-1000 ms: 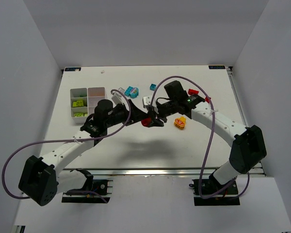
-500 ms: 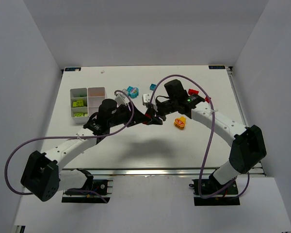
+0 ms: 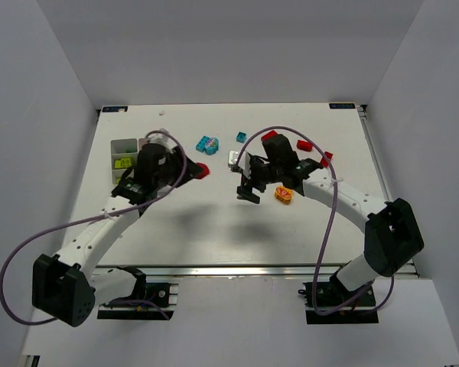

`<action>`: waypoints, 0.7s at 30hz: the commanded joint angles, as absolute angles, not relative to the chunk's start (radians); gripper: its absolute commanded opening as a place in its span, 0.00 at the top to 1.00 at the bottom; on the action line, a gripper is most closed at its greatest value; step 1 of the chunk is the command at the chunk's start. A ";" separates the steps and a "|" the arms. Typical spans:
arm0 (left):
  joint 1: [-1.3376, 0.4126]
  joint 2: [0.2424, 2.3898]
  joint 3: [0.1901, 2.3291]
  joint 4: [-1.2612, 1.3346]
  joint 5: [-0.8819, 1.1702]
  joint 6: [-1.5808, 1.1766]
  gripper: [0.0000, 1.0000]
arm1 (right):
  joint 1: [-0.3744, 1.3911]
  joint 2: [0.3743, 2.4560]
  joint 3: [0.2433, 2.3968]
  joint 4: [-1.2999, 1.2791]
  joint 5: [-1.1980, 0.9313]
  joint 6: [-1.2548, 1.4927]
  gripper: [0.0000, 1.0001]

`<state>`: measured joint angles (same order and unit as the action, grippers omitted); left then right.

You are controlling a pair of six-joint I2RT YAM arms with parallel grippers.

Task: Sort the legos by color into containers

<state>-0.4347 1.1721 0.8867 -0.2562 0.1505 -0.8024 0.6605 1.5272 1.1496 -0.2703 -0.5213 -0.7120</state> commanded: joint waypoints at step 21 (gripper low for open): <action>-0.120 1.581 1.511 -0.937 -0.410 -1.121 1.00 | 0.509 1.488 1.144 -0.180 -0.502 -0.551 1.00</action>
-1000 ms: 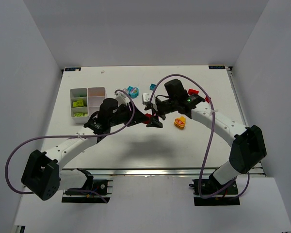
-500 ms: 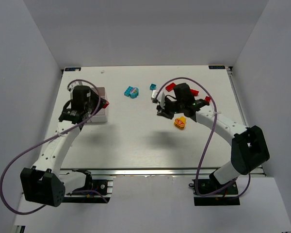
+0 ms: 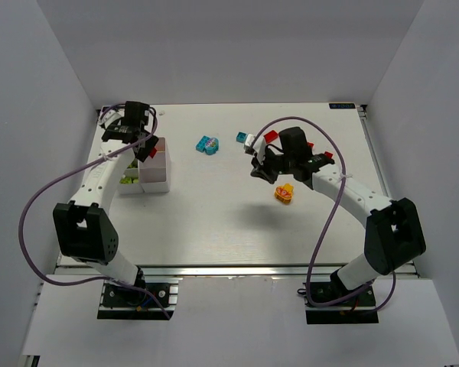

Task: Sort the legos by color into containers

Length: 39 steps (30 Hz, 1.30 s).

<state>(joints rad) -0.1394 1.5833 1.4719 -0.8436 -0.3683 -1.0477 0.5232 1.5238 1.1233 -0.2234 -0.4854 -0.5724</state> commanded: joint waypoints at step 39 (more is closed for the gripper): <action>-0.077 1.591 1.419 -0.755 -0.237 -1.100 0.29 | 0.428 1.500 1.166 -0.330 -0.537 -0.595 0.37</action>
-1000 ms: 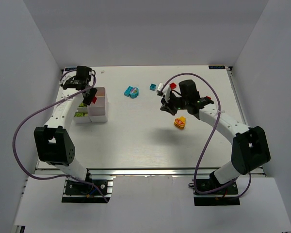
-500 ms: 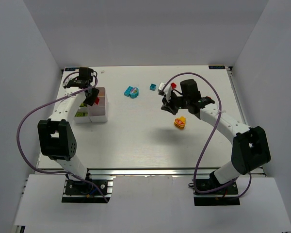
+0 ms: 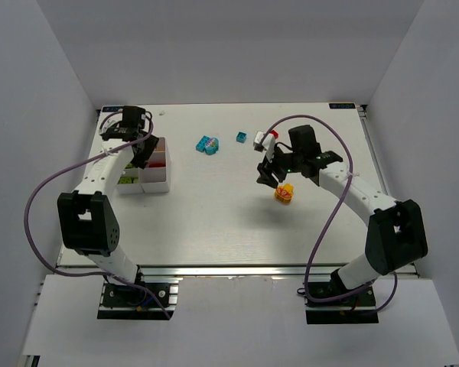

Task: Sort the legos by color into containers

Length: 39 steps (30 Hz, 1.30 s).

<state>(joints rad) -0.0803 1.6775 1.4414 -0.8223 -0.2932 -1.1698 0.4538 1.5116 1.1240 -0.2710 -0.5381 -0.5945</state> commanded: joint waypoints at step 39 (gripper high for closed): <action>-0.382 1.195 0.715 -0.006 0.294 -1.031 0.20 | 0.281 1.807 1.167 -0.502 -0.345 -0.604 0.24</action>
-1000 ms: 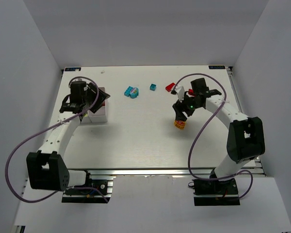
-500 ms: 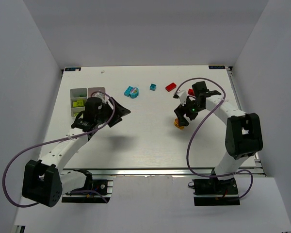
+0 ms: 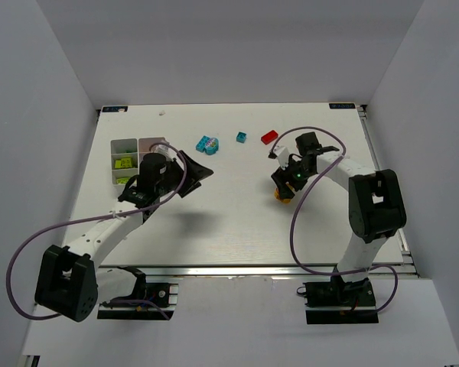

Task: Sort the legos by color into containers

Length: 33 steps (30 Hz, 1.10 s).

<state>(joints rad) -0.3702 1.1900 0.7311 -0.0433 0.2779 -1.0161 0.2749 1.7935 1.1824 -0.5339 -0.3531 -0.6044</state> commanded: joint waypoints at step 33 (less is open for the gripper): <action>-0.569 1.454 0.765 0.528 0.609 -1.066 0.21 | 0.465 1.442 1.143 -0.341 -0.870 -0.732 0.78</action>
<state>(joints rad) -0.5610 1.4815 0.7666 0.4530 0.5713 -1.0470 0.4541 1.4506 1.1038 -0.3954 -0.8406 -0.7559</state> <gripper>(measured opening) 0.797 0.687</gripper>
